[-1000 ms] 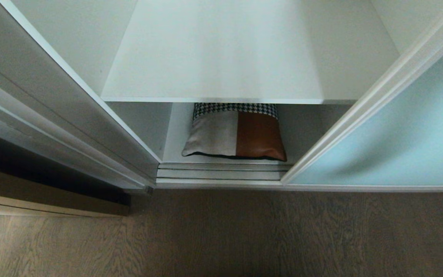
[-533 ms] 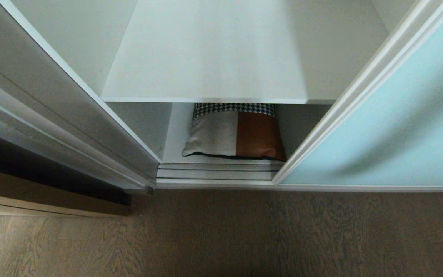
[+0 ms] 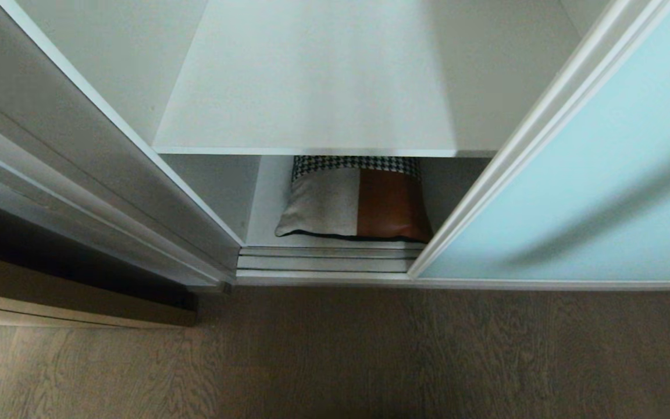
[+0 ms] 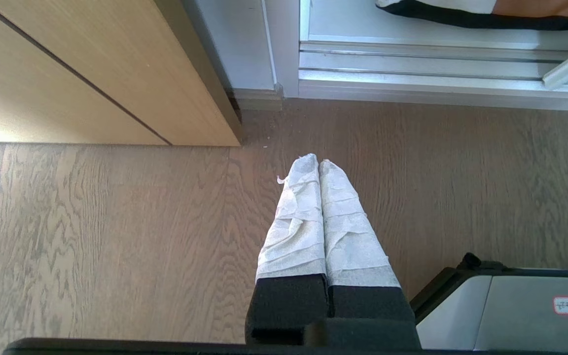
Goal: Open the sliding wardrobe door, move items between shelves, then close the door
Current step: Close the door
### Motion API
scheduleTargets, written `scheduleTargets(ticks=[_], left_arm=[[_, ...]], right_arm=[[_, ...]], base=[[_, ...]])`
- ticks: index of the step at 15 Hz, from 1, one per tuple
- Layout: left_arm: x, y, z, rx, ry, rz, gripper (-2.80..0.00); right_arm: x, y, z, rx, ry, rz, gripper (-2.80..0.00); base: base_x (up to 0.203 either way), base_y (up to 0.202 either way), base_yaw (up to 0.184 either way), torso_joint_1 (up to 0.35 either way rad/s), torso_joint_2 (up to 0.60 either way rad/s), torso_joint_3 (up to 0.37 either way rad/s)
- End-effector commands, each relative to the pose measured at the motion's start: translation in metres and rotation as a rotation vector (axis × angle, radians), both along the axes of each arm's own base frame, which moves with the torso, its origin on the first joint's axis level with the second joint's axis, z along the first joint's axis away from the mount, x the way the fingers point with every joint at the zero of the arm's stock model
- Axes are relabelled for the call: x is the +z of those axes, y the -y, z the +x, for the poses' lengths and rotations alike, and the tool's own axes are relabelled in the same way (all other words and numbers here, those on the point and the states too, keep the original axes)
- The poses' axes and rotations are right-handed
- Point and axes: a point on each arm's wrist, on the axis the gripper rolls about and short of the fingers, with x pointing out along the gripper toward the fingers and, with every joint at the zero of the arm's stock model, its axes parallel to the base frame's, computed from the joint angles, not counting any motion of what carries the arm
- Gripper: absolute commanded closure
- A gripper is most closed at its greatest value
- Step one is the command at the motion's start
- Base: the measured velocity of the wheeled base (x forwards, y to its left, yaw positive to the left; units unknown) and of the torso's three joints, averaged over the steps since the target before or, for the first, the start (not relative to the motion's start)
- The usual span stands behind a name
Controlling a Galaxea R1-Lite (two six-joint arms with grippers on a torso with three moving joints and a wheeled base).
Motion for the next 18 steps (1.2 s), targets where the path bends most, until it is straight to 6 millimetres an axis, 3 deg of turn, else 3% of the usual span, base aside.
scheduleTargets(ticks=[1,4,8,12,18], left_arm=[[0.000,0.000,0.000,0.001,-0.002,0.000,0.00],[0.000,0.000,0.000,0.001,-0.002,0.000,0.00],[0.000,0.000,0.000,0.000,-0.002,0.000,0.00],[0.000,0.000,0.000,0.000,-0.004,0.000,0.00],[0.000,0.000,0.000,0.000,-0.002,0.000,0.00]], right_arm=[[0.002,0.000,-0.005,-0.080,0.036,0.007,0.00],[0.012,0.000,-0.004,-0.235,0.117,0.008,0.00],[0.025,0.006,0.017,-0.478,0.191,0.007,0.00],[0.027,0.016,0.040,-0.568,0.159,0.010,0.00],[0.032,0.024,0.058,-0.559,0.165,0.007,0.00]], base=[[0.000,0.000,0.000,0.000,0.00,0.000],[0.000,0.000,0.000,0.000,0.00,0.000],[0.000,0.000,0.000,0.000,0.00,0.000],[0.000,0.000,0.000,0.000,0.00,0.000],[0.000,0.000,0.000,0.000,0.00,0.000]])
